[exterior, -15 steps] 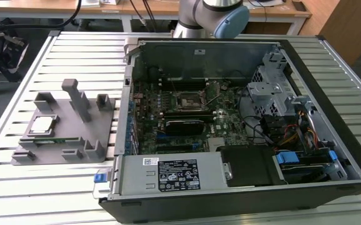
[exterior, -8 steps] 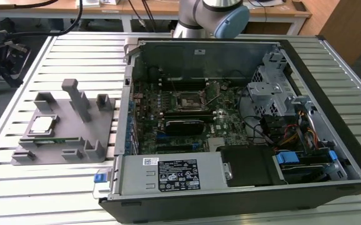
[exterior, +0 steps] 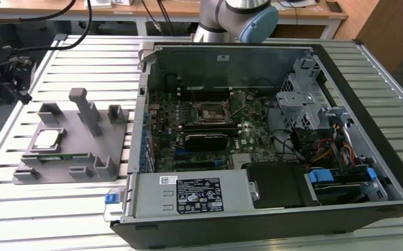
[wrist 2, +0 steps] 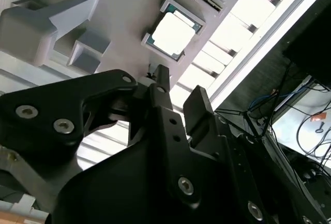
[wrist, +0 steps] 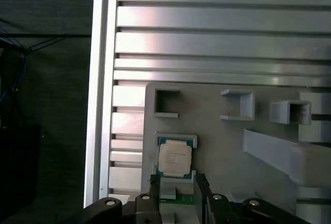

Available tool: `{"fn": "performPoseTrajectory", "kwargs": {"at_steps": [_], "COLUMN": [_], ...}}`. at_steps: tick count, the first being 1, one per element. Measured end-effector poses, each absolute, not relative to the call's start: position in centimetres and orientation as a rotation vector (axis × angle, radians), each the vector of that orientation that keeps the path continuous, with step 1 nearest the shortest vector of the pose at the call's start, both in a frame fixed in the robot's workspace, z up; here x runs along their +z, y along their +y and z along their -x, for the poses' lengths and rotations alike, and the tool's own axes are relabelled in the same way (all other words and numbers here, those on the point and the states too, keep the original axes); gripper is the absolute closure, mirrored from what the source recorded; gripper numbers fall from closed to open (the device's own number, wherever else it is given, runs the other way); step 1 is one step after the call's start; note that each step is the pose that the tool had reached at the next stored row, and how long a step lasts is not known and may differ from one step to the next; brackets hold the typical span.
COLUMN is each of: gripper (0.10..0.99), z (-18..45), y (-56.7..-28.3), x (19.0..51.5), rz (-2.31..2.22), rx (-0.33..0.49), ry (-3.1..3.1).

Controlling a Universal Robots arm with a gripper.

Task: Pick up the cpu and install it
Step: 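Pick up the cpu and move it towards the insertion slot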

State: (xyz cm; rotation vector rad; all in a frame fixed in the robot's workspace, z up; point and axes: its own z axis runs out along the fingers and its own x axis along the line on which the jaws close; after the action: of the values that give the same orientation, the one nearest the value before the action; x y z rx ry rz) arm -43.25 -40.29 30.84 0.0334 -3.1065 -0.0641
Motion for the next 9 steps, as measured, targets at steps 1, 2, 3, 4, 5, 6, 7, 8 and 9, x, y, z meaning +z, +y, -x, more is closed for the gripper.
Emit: {"fn": "performPoseTrajectory", "kwargs": {"at_steps": [1, 2, 3, 4, 5, 6, 7, 8, 9], "gripper": [0.678, 0.678, 0.620, 0.620, 0.561, 0.506, 0.506, 0.447, 0.388], "z": [43.3, 43.3, 43.3, 43.3, 43.3, 43.3, 43.3, 43.4, 43.4], "y": [-40.3, -40.3, -40.3, -40.3, -40.3, -40.3, -40.3, -40.3, -40.3], "x": [30.6, 30.5, 30.3, 30.1, 29.9, 29.8, 29.6, 29.4, 29.2], "rz": [-0.033, -0.033, -0.037, -0.049, -0.064, -0.076, -0.083, -0.083, -0.083], "rx": [-0.064, -0.064, -0.064, -0.064, -0.063, -0.063, -0.063, -0.063, -0.063], "ry": [-3.107, -3.106, -3.106, -3.106, -3.105, -3.105, -3.105, -3.105, -3.105]}}
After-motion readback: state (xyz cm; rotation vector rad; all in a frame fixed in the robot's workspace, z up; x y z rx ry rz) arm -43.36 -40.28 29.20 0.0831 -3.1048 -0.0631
